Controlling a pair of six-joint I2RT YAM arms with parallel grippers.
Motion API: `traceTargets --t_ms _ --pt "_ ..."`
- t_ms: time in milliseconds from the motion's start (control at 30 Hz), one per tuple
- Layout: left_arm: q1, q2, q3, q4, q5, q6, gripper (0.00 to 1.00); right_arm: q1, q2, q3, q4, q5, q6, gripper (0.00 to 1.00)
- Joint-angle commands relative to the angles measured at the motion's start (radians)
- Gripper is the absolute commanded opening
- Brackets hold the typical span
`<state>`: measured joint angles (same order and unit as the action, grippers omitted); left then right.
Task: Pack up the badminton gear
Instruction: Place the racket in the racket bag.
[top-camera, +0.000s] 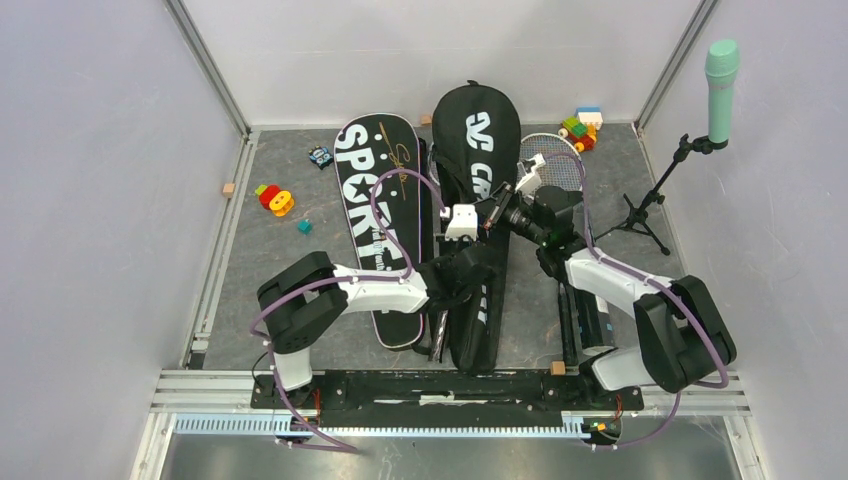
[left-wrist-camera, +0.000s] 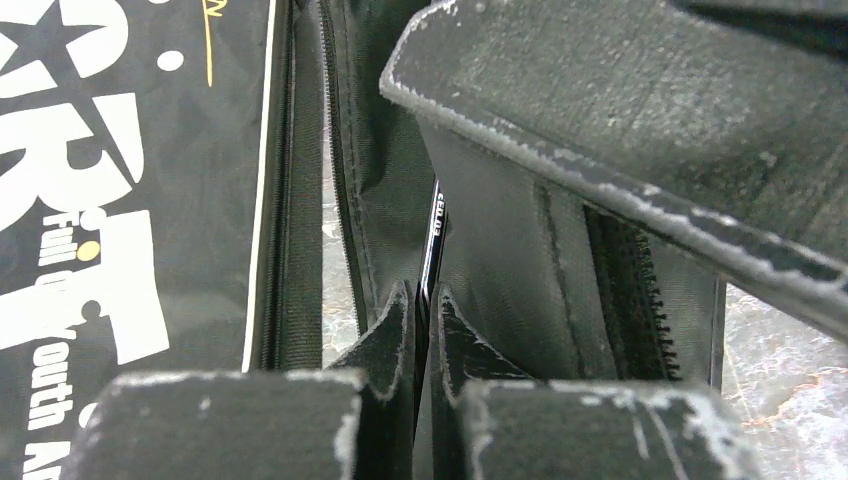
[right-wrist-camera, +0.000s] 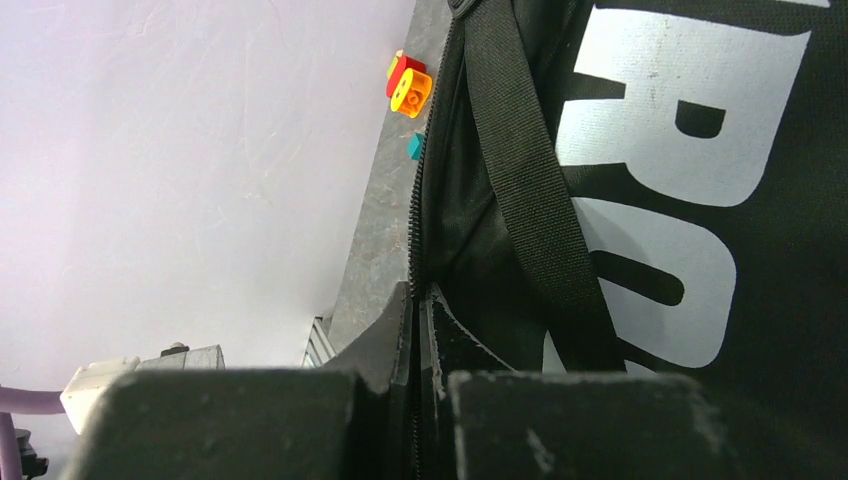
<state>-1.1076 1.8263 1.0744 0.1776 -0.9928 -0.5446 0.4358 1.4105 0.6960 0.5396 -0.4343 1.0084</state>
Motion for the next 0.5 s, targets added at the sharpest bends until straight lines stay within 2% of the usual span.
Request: traceTargets --t_ms 0,67,133,300,467 --pt "0.053 -0.038 0.016 0.151 -0.040 -0.145 0.02 0.033 -0.035 -0.020 -0.030 -0.223 0.054 0.00" --pt "0.053 -0.068 0.008 0.113 0.001 -0.171 0.03 0.022 -0.009 -0.023 -0.032 -0.214 0.050 0.00" --pt "0.054 -0.094 -0.009 0.097 0.035 -0.191 0.11 0.008 0.021 -0.028 -0.027 -0.212 0.053 0.00" --pt "0.053 -0.125 -0.049 0.056 0.118 -0.199 0.23 -0.014 0.071 -0.028 0.014 -0.212 0.084 0.00" --pt "0.053 -0.120 -0.087 0.032 0.135 -0.328 0.23 -0.019 0.060 -0.027 0.045 -0.171 0.114 0.00"
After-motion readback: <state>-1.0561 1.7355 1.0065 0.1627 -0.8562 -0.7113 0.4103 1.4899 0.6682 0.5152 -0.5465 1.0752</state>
